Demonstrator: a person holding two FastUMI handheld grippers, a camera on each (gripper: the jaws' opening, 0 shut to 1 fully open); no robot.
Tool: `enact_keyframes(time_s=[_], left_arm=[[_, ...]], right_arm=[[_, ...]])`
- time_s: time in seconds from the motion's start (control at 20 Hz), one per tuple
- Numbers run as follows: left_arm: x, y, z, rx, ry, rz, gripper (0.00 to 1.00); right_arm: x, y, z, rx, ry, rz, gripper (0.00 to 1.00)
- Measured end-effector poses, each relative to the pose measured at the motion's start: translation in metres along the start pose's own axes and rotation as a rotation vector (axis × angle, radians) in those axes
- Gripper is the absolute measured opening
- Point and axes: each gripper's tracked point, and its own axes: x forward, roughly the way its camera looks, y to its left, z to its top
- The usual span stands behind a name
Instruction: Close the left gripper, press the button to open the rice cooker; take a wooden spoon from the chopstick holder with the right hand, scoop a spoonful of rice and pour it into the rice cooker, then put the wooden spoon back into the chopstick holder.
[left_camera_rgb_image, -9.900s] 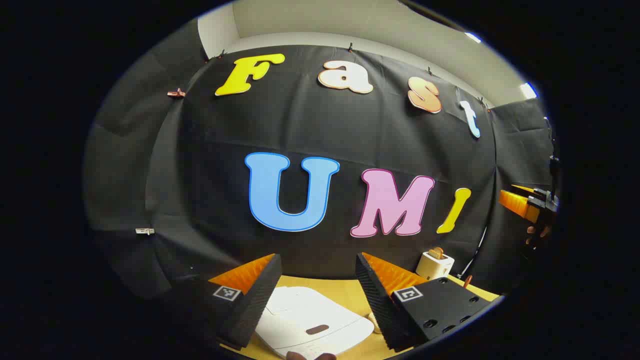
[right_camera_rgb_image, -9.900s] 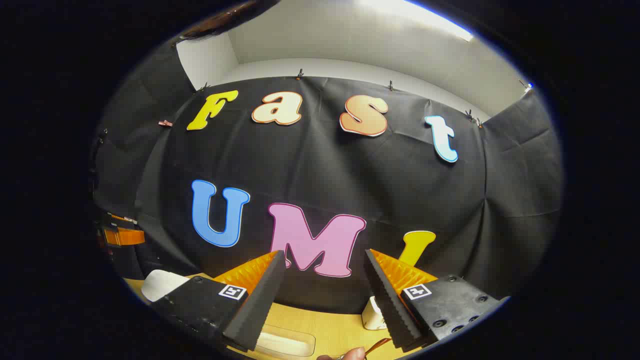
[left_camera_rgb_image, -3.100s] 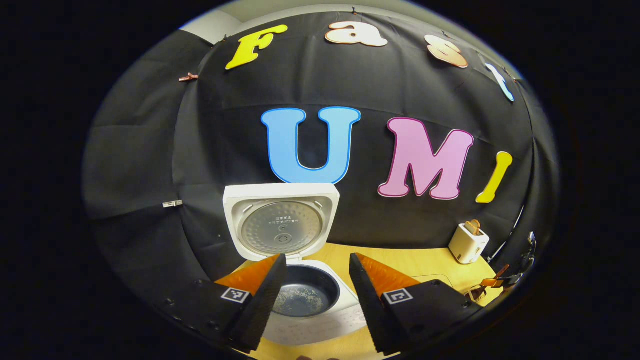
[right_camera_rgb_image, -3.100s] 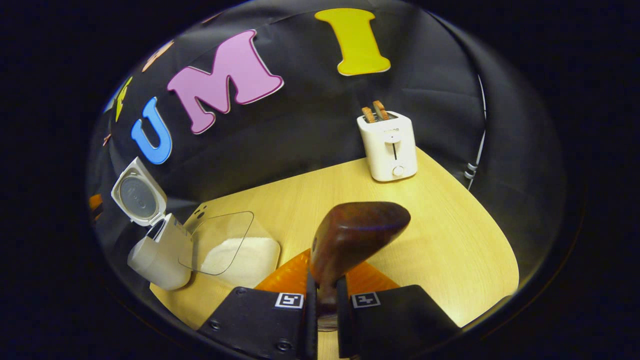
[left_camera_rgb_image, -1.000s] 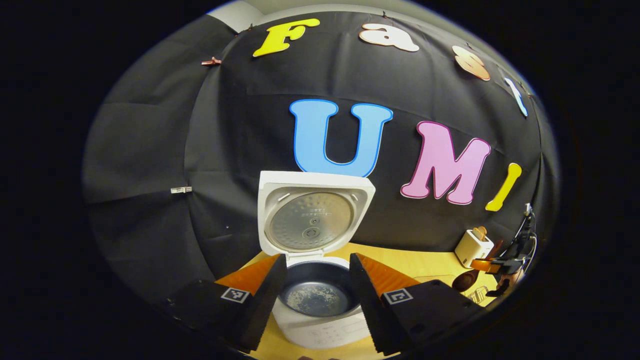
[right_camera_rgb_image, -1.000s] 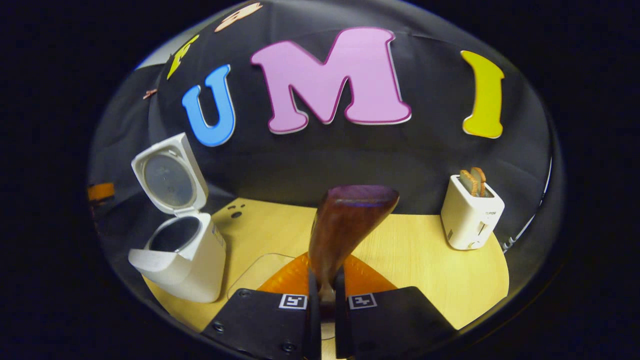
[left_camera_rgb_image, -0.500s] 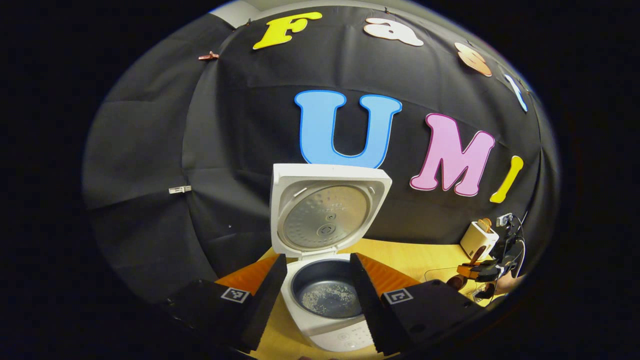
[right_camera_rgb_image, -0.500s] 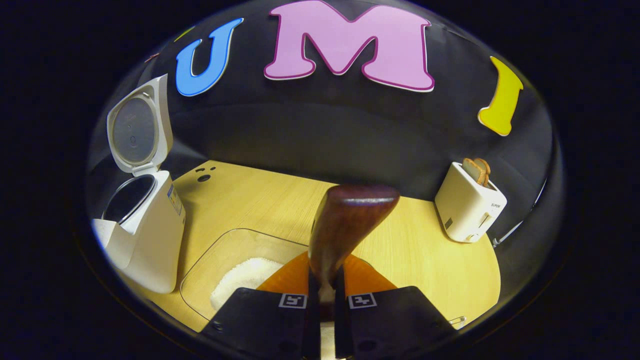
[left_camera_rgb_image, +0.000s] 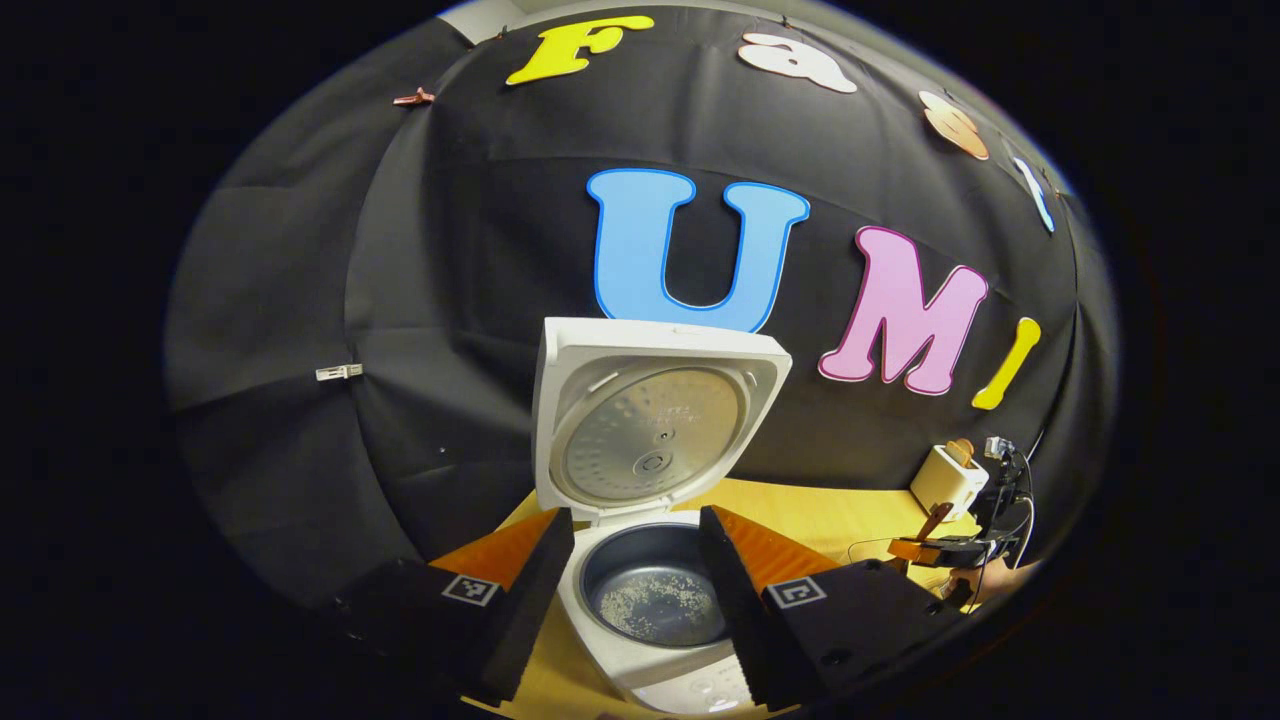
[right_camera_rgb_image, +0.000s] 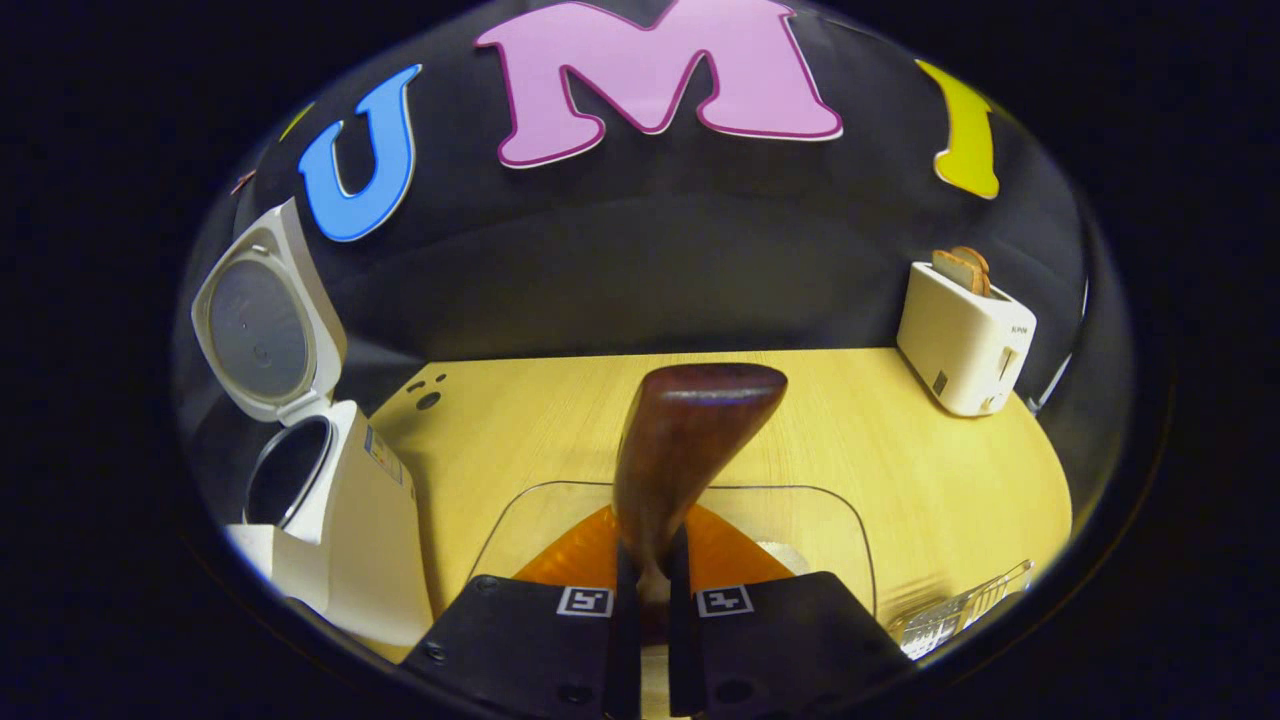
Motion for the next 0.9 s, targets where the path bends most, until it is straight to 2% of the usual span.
enact_keyframes(time_s=[0.45, 0.9], left_arm=[[-0.005, 0.003, 0.005, 0.001, -0.024, -0.006, 0.82], [-0.021, -0.002, 0.013, 0.005, -0.053, -0.008, 0.82]], right_arm=[[-0.003, 0.003, -0.006, 0.456, 0.019, 0.066, 0.16], [-0.031, -0.019, 0.012, 0.589, -0.033, 0.085, 0.15]])
